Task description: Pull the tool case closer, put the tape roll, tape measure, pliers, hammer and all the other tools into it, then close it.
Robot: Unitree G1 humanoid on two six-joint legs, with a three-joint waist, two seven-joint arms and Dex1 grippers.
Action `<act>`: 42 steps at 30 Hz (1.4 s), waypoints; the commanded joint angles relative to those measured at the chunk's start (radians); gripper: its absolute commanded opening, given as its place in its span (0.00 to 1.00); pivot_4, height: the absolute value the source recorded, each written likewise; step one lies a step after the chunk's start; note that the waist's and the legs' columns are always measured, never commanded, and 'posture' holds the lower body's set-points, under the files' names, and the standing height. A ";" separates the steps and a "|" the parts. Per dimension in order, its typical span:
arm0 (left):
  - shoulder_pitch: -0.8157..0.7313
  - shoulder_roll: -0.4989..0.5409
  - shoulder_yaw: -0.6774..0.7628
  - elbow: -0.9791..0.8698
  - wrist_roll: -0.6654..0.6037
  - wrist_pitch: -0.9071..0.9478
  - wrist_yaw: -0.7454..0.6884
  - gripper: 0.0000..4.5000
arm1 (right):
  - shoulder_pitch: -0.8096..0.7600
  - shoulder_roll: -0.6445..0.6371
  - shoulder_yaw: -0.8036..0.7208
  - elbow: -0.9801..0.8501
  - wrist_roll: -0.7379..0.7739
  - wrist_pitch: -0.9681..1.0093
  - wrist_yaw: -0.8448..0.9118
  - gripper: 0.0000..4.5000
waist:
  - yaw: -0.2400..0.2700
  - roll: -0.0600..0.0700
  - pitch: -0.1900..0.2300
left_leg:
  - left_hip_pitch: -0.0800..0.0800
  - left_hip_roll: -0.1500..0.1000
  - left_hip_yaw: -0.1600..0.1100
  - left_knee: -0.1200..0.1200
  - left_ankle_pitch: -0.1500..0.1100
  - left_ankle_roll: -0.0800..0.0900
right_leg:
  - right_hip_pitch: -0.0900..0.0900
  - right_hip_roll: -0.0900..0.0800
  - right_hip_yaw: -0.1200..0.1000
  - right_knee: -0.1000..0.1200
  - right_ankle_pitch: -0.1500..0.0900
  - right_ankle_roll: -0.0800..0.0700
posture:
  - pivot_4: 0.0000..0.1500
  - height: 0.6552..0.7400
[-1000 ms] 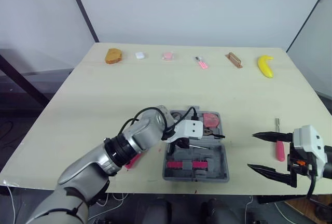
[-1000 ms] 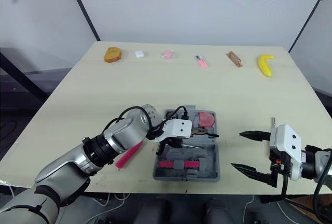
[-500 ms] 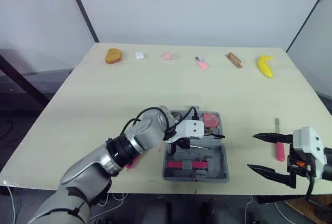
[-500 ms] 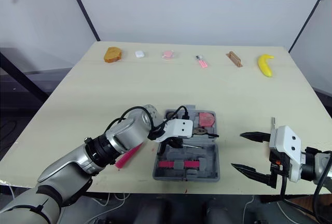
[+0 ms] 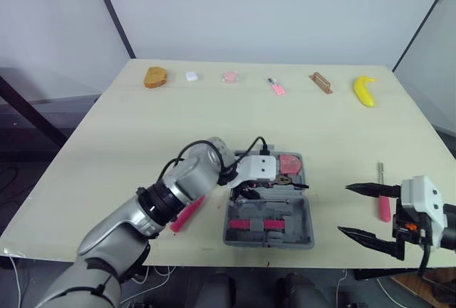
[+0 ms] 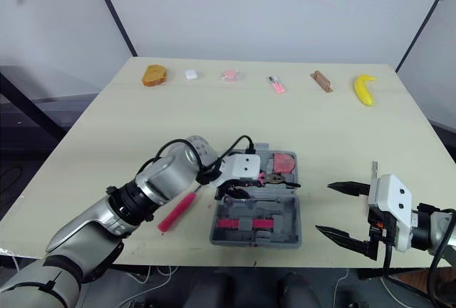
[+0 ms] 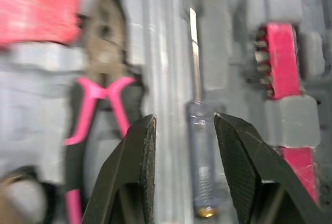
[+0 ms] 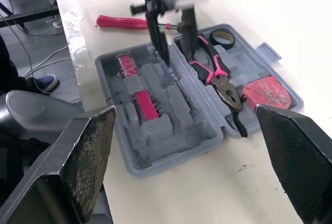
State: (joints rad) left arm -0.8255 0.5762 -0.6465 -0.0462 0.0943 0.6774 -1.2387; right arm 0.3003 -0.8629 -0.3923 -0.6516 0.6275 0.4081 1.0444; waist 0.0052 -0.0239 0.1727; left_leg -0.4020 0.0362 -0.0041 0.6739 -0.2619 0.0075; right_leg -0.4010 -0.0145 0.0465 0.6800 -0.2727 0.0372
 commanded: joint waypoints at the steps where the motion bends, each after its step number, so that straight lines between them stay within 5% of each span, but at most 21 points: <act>1: 0.065 -0.007 0.148 -0.008 -0.127 -0.074 -0.017 0.41 | 0.006 0.008 -0.002 -0.026 0.004 -0.020 0.000 1.00 | -0.002 0.000 0.000 | 0.000 0.000 0.000 0.000 0.000 0.000 | 0.000 0.000 0.000 0.000 0.000 0.000 | 1.00 1.00; 6: 0.149 -0.010 0.257 0.042 -0.231 -0.145 -0.034 0.41 | 0.006 0.016 0.008 -0.023 -0.001 -0.025 -0.005 1.00 | -0.002 0.000 0.000 | 0.000 0.000 -0.001 0.000 0.000 0.000 | 0.000 0.000 0.000 0.000 0.000 0.000 | 1.00 1.00; 9: 0.192 -0.018 0.255 0.098 -0.216 -0.253 -0.024 0.23 | 0.002 0.020 0.017 -0.019 -0.004 -0.028 -0.009 1.00 | -0.001 0.000 0.000 | 0.000 0.000 0.000 0.000 0.000 0.000 | 0.000 0.000 0.000 0.000 0.000 0.000 | 1.00 1.00; 11: 0.219 -0.032 0.256 0.135 -0.211 -0.317 -0.013 0.02 | -0.002 0.022 0.023 -0.019 -0.005 -0.026 -0.012 1.00 | 0.000 0.000 0.000 | 0.000 0.000 0.000 0.000 0.000 0.000 | 0.000 0.000 0.000 0.000 0.000 0.000 | 1.00 1.00; 12: 0.228 -0.036 0.254 0.147 -0.206 -0.339 -0.007 0.01 | -0.001 0.023 0.022 -0.020 -0.004 -0.026 -0.011 1.00 | 0.001 0.000 0.000 | 0.000 0.000 0.000 0.000 0.000 0.000 | 0.000 0.000 0.000 0.000 0.000 0.000 | 1.00 1.00; 33: 0.286 -0.071 0.092 0.409 0.076 -0.538 0.096 0.01 | -0.016 0.002 0.025 -0.021 0.016 -0.001 -0.001 1.00 | 0.006 0.004 -0.020 | 0.006 0.000 0.000 0.000 0.000 0.000 | 0.007 0.000 -0.001 -0.001 0.000 0.000 | 1.00 1.00; 42: 0.314 -0.085 0.060 0.501 0.145 -0.607 0.172 0.01 | -0.080 0.008 0.112 0.022 0.004 -0.001 0.005 1.00 | 0.004 0.008 -0.037 | 0.024 0.000 0.001 -0.004 0.000 0.000 | 0.024 0.000 0.000 -0.004 -0.004 0.003 | 1.00 1.00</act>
State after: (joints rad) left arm -0.5743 0.4806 -0.5332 0.3299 0.1566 0.0332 -1.0877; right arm 0.2353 -0.8530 -0.2775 -0.6269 0.6257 0.4124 1.0472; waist 0.0093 -0.0157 0.1352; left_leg -0.3776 0.0364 -0.0028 0.6701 -0.2622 0.0077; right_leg -0.3766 -0.0146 0.0467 0.6759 -0.2771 0.0392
